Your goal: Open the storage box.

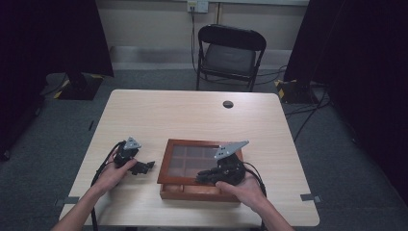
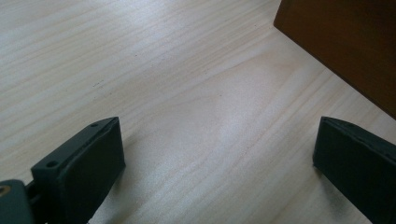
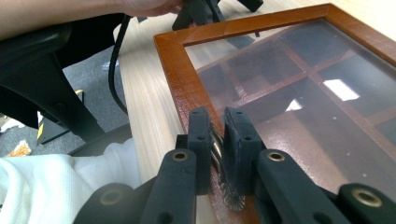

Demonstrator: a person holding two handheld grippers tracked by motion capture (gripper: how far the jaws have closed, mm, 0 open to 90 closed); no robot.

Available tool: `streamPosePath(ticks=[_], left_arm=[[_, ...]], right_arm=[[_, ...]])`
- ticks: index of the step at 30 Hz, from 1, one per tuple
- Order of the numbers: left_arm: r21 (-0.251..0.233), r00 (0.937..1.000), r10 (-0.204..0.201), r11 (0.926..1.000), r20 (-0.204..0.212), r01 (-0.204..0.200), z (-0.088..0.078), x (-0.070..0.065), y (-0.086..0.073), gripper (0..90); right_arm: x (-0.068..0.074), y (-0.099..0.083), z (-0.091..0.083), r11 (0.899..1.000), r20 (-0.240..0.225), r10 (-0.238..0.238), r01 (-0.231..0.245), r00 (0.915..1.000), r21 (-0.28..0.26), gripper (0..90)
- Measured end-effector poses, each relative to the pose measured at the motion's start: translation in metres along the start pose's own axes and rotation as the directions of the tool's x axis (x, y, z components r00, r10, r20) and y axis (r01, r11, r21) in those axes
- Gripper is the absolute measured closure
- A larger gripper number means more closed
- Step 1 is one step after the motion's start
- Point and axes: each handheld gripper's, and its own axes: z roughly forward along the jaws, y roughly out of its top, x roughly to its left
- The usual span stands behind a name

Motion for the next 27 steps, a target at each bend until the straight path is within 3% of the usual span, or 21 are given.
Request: streamPosePath(ticks=[27], left_arm=[[-0.001, 1.0000, -0.006, 1.0000, 0.003, 0.006, 0.000, 0.000, 0.000, 1.3]], right_arm=[[-0.006, 0.026, -0.020, 1.000, 0.005, 0.000, 0.000, 1.0000, -0.021, 81.8]])
